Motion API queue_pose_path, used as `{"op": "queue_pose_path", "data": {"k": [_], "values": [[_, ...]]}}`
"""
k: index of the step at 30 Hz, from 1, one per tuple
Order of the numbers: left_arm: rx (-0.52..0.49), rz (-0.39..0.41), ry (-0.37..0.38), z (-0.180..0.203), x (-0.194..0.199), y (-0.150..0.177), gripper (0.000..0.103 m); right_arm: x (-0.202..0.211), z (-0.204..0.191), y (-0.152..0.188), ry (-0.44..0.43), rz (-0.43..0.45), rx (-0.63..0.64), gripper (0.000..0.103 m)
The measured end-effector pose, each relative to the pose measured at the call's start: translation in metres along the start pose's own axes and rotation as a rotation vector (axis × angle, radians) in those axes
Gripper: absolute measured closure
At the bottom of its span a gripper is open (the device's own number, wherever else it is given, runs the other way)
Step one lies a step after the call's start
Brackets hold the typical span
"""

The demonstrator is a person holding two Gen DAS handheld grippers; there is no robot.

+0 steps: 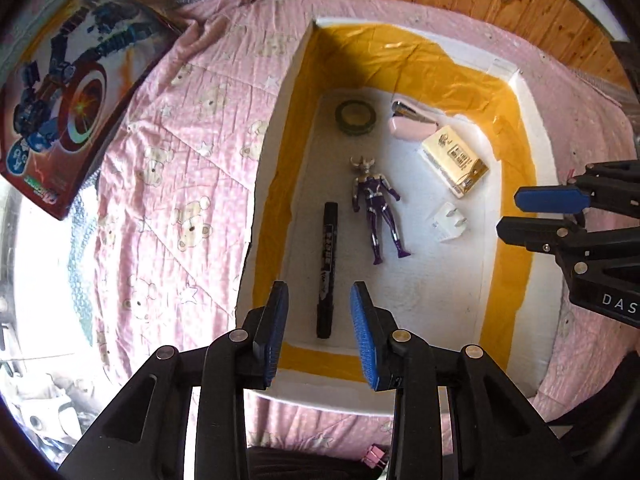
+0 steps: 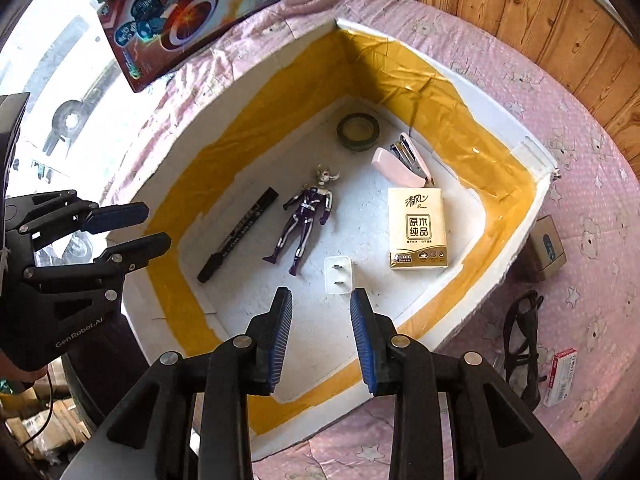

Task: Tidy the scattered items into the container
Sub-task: 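Move both open tools back toward the glasses and clear tube beside the box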

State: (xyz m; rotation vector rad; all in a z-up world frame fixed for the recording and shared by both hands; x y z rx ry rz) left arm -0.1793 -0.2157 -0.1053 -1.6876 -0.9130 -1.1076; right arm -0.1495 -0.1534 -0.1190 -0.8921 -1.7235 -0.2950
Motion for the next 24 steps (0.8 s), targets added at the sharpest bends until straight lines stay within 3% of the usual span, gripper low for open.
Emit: {"op": "queue_pose_path", "data": {"k": [6, 11, 15, 19, 24], "values": [[0.027, 0.194, -0.071, 0.019, 0.057, -0.002, 0.069, 0.056, -0.026, 0.017, -0.031, 0.177, 0.037, 0.063], [0.097, 0.295, -0.116, 0.028, 0.099, 0.008, 0.069, 0.090, -0.051, 0.038, 0.003, 0.322, 0.120, 0.062], [0.145, 0.374, -0.122, 0.033, 0.124, 0.018, 0.069, 0.116, -0.067, 0.056, -0.015, 0.454, 0.152, 0.062], [0.208, 0.449, -0.102, 0.039, 0.143, 0.029, 0.068, 0.135, -0.077, 0.078, -0.044, 0.563, 0.170, 0.056], [0.202, 0.568, -0.091, 0.066, 0.166, 0.045, 0.066, 0.148, -0.087, 0.113, -0.033, 0.663, 0.224, 0.056]]}}
Point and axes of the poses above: each gripper's, at about its wrist camera, not at the fingertips, and x roughly against the way its jaws point, z to its right, y to its underside, the point moved 9 cm from there along -x, roughly the way its jaws point, and after that the axes turned 9 degrees about -y, right-handed, at the moved point
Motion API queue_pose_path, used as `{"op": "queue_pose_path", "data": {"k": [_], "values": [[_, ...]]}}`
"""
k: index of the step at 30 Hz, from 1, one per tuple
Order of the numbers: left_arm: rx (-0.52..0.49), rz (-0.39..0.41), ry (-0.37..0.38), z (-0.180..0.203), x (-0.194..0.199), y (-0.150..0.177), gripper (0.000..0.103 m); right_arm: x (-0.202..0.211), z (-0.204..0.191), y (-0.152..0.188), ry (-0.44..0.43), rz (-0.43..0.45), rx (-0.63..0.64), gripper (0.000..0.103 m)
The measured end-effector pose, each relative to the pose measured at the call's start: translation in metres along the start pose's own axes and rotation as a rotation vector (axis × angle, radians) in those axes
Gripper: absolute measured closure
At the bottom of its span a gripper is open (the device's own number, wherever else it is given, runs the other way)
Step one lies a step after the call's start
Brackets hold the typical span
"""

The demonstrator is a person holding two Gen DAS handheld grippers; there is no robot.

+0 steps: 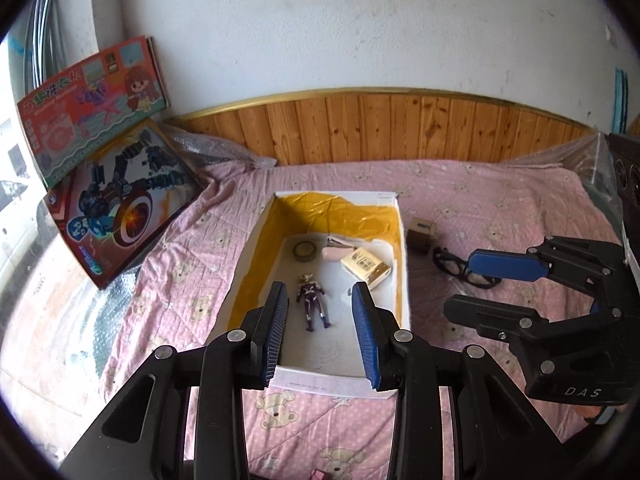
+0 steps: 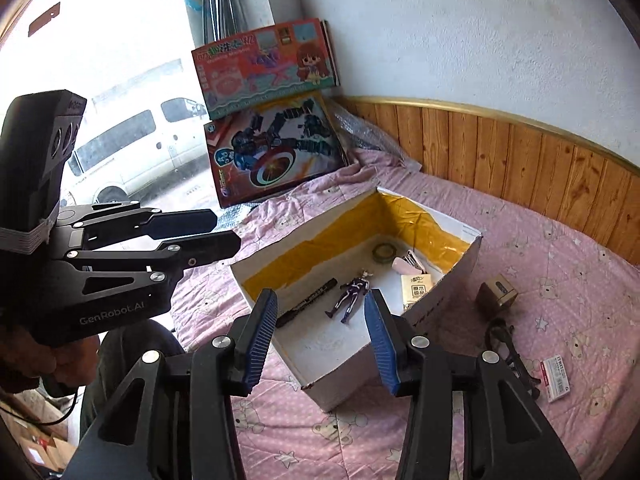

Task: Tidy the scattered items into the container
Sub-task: 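Move both open tools back toward the glasses and clear tube beside the box, then grasp the clear tube with the left tool while the right tool grasps the black glasses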

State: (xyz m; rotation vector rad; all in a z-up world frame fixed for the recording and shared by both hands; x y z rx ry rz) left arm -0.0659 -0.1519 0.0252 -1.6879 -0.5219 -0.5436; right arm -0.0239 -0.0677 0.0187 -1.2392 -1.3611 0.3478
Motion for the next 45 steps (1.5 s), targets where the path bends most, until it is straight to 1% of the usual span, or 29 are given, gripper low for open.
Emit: {"op": "queue_pose_path", "data": {"k": [4, 8, 10, 13, 17, 23, 25, 27, 30, 33, 34, 36, 38, 40, 41, 43, 44, 45], "values": [[-0.008, 0.028, 0.058, 0.033, 0.012, 0.014, 0.066, 0.022, 0.000, 0.020, 0.009, 0.059, -0.010, 0.056], [-0.011, 0.046, 0.110, 0.066, 0.020, 0.026, 0.065, 0.042, 0.013, 0.040, 0.024, 0.106, -0.064, 0.056], [0.010, 0.043, 0.135, 0.080, 0.022, 0.031, 0.062, 0.051, 0.023, 0.052, 0.034, 0.120, -0.101, 0.055], [0.053, 0.008, 0.174, 0.099, 0.013, 0.039, 0.061, 0.063, 0.042, 0.071, 0.064, 0.137, -0.168, 0.054], [0.068, -0.058, 0.221, 0.129, -0.007, 0.048, 0.060, 0.070, 0.074, 0.094, 0.109, 0.132, -0.253, 0.054], [0.085, -0.105, 0.271, 0.173, -0.038, 0.044, 0.059, 0.075, 0.132, 0.125, 0.208, 0.104, -0.378, 0.054], [0.101, -0.134, 0.287, 0.186, -0.053, 0.040, 0.059, 0.075, 0.148, 0.134, 0.229, 0.090, -0.411, 0.054], [0.126, -0.180, 0.327, 0.200, -0.072, 0.039, 0.058, 0.071, 0.163, 0.139, 0.243, 0.059, -0.422, 0.054], [0.158, -0.241, 0.325, 0.212, -0.101, 0.042, 0.058, 0.062, 0.185, 0.136, 0.274, 0.000, -0.385, 0.054], [0.195, -0.294, 0.308, 0.216, -0.125, 0.049, 0.058, 0.045, 0.209, 0.132, 0.299, -0.100, -0.321, 0.053], [0.212, -0.314, 0.311, 0.218, -0.132, 0.052, 0.058, 0.035, 0.217, 0.131, 0.305, -0.149, -0.294, 0.053], [0.239, -0.350, 0.308, 0.217, -0.146, 0.057, 0.058, 0.012, 0.225, 0.128, 0.289, -0.247, -0.211, 0.053], [0.259, -0.375, 0.309, 0.218, -0.156, 0.061, 0.058, -0.012, 0.231, 0.126, 0.280, -0.340, -0.100, 0.049], [0.276, -0.393, 0.307, 0.219, -0.166, 0.064, 0.058, -0.035, 0.236, 0.127, 0.258, -0.423, -0.003, 0.042], [0.281, -0.402, 0.310, 0.220, -0.171, 0.065, 0.058, -0.046, 0.240, 0.128, 0.252, -0.457, 0.031, 0.042], [0.287, -0.426, 0.294, 0.220, -0.182, 0.068, 0.058, -0.065, 0.250, 0.133, 0.228, -0.512, 0.055, 0.042], [0.295, -0.439, 0.306, 0.222, -0.188, 0.069, 0.058, -0.072, 0.256, 0.136, 0.218, -0.529, 0.045, 0.042], [0.306, -0.452, 0.320, 0.225, -0.194, 0.069, 0.058, -0.076, 0.264, 0.140, 0.215, -0.544, 0.021, 0.046]]}}
Point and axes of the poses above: each gripper's, at about its wrist camera, not at the fingertips, and x roughly against the way its jaws point, z to its right, y to its underside, the point moved 9 cm from there along -x, roughly the way its jaws point, and after that the axes turned 9 degrees about -y, right-handed, at the moved point
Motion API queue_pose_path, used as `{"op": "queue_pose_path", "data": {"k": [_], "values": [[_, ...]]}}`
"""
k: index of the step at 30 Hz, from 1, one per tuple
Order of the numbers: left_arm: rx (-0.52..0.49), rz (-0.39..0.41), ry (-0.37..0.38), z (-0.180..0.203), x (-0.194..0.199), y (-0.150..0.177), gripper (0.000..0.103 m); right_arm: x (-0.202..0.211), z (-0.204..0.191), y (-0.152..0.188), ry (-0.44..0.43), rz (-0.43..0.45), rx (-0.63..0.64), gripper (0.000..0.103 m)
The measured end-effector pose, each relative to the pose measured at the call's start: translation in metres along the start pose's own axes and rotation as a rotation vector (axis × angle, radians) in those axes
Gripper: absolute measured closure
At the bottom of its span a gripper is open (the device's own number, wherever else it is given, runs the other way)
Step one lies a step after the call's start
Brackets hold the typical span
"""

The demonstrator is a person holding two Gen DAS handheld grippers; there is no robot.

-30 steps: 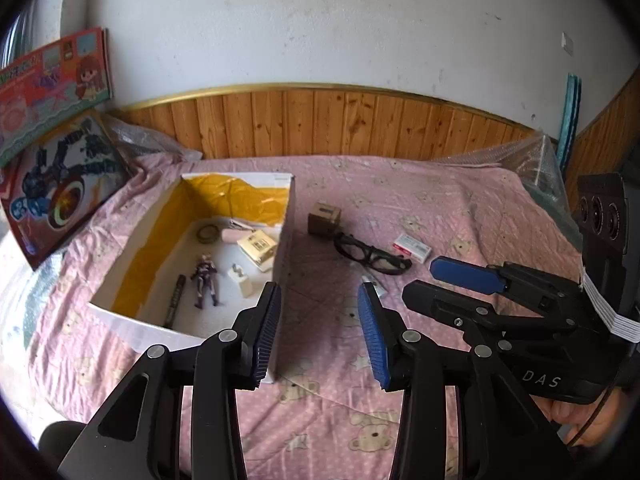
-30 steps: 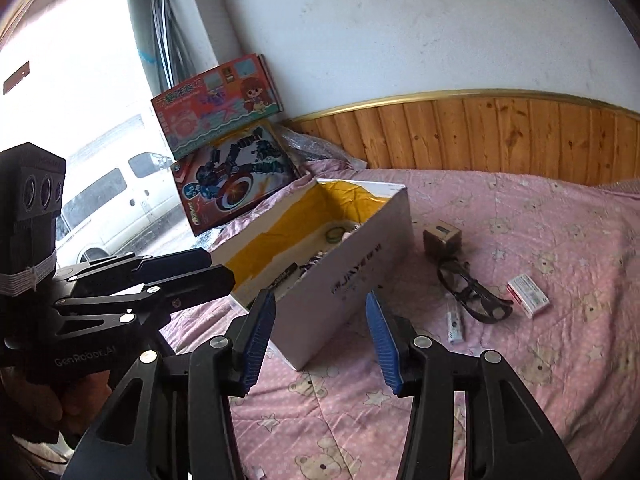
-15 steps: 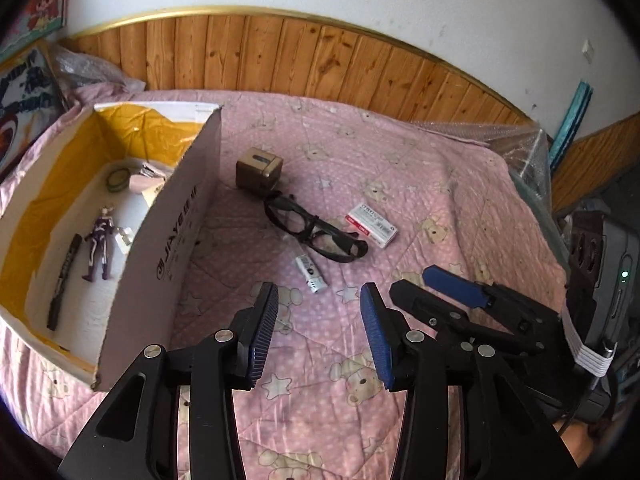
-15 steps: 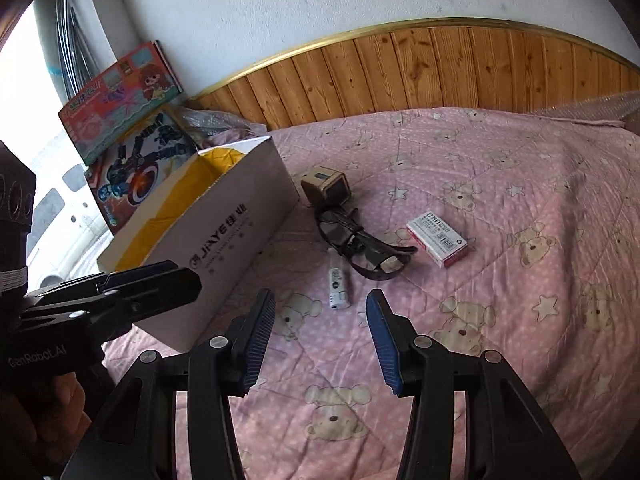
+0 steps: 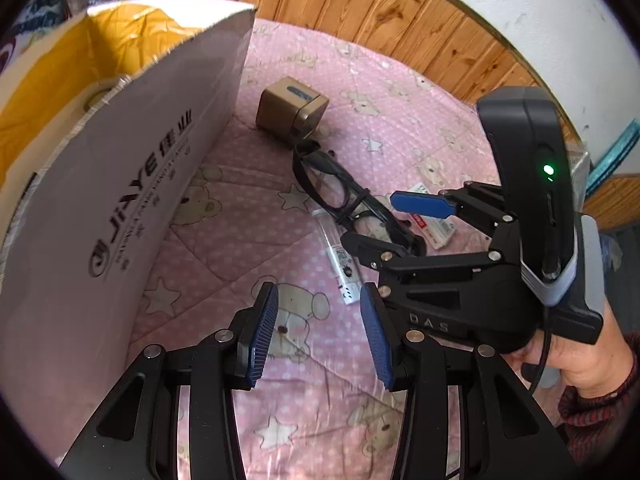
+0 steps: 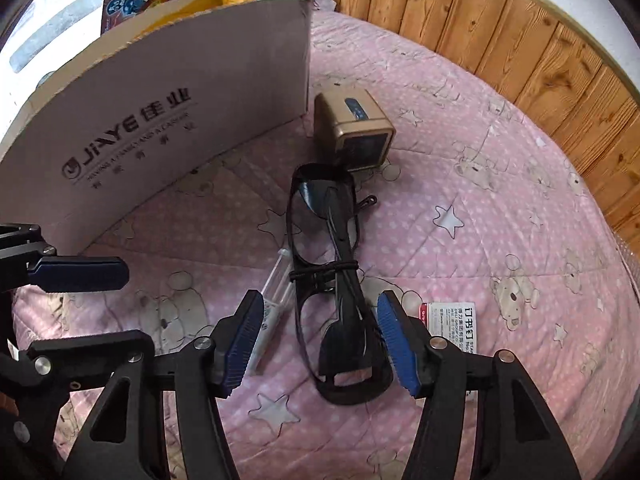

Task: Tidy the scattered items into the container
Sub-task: 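Grasp the clear tube with the left tool while the right tool grasps the black glasses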

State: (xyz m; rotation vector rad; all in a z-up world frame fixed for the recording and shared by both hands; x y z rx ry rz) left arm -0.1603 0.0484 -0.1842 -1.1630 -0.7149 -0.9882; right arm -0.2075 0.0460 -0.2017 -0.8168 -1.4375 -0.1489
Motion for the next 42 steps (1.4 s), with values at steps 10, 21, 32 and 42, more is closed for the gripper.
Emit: {"op": "queue_pose_path", "data": {"k": [10, 21, 32, 42], "values": [[-0.040, -0.082, -0.023, 0.027, -0.055, -0.011, 0.061, 0.019, 0.062, 0.039, -0.171, 0.076, -0.452, 0.058], [-0.069, -0.032, -0.031, 0.023, -0.045, -0.008, 0.087, 0.046, 0.063, 0.062, -0.219, 0.205, -0.552, 0.063], [-0.057, 0.000, -0.024, 0.007, 0.015, 0.017, 0.087, 0.076, 0.029, 0.059, -0.245, 0.248, -0.579, 0.102], [-0.010, 0.008, -0.026, -0.016, 0.047, 0.051, 0.087, 0.054, -0.015, 0.056, -0.148, 0.146, -0.358, 0.038]]}}
Point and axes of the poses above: each gripper's, at about its wrist camera, not at the fingertips, and x roughly against the way its jaws point, z to its right, y to its underside, the point moved 9 cm from there along -x, roughly the way its jaws point, and after that the axes turned 9 degrees about -y, right-handed, at the moved point
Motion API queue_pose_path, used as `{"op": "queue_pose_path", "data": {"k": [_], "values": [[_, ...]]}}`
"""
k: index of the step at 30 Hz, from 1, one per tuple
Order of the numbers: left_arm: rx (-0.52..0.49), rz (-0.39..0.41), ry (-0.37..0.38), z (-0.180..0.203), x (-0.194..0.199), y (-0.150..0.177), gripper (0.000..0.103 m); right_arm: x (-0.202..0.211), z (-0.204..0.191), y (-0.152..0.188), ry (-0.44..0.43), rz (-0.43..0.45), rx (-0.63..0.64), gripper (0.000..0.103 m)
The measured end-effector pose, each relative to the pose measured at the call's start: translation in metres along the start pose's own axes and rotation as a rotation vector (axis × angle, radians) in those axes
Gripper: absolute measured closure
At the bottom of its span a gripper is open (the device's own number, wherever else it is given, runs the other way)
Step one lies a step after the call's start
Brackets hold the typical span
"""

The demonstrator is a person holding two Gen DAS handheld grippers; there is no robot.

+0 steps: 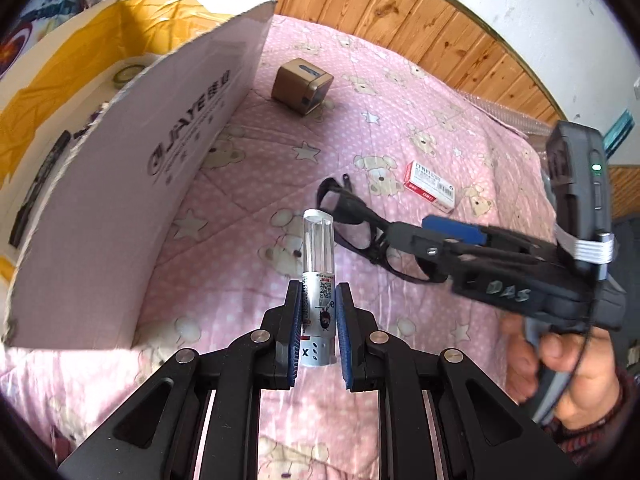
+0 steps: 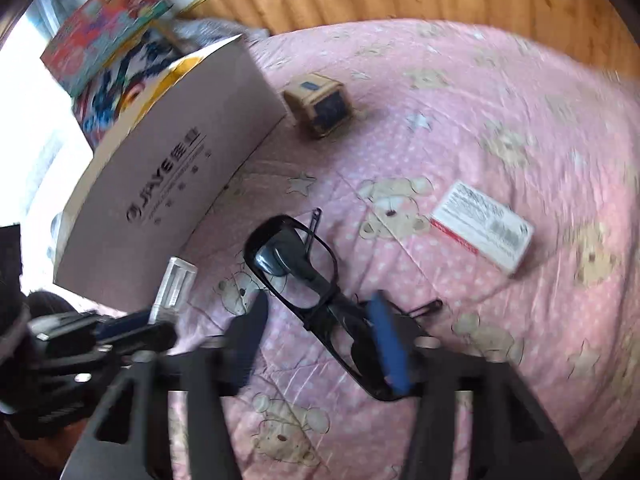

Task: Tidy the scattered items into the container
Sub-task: 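Grasp the clear tube with the left tool while the right tool grasps the black glasses, then carry the tube in the left tool and glasses in the right tool over the box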

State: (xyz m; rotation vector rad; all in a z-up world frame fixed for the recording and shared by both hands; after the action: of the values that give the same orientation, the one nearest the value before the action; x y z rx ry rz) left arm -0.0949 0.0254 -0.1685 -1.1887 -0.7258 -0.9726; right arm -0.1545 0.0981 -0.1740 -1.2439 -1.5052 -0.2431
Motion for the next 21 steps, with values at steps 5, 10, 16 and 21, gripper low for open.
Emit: {"op": "queue_pose_path", "data": {"k": [5, 10, 16, 21], "values": [[0.010, -0.004, 0.008, -0.005, 0.010, 0.010, 0.087, -0.045, -0.004, 0.014, 0.135, -0.187, 0.267, 0.038], [0.025, 0.020, 0.030, -0.007, 0.021, 0.006, 0.087, -0.029, 0.010, 0.016, 0.072, -0.145, 0.125, 0.067], [0.017, 0.036, 0.072, -0.001, 0.035, 0.007, 0.087, -0.002, 0.024, 0.049, -0.008, -0.080, -0.062, 0.068], [0.001, 0.043, 0.089, 0.001, 0.048, 0.016, 0.087, 0.020, 0.011, 0.077, -0.036, -0.036, -0.129, 0.068]]}}
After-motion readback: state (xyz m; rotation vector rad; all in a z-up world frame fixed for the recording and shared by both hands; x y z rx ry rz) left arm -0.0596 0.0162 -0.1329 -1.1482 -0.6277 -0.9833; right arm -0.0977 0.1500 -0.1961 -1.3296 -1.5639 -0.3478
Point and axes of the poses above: each gripper's, at about its wrist camera, not at the fingertips, and x roughly against the way its jaws point, z to its right, y to its underside, the point moved 9 cm from there along -x, roughly the way its jaws point, and after that the axes turned 9 degrees about -y, right-handed, at the moved point
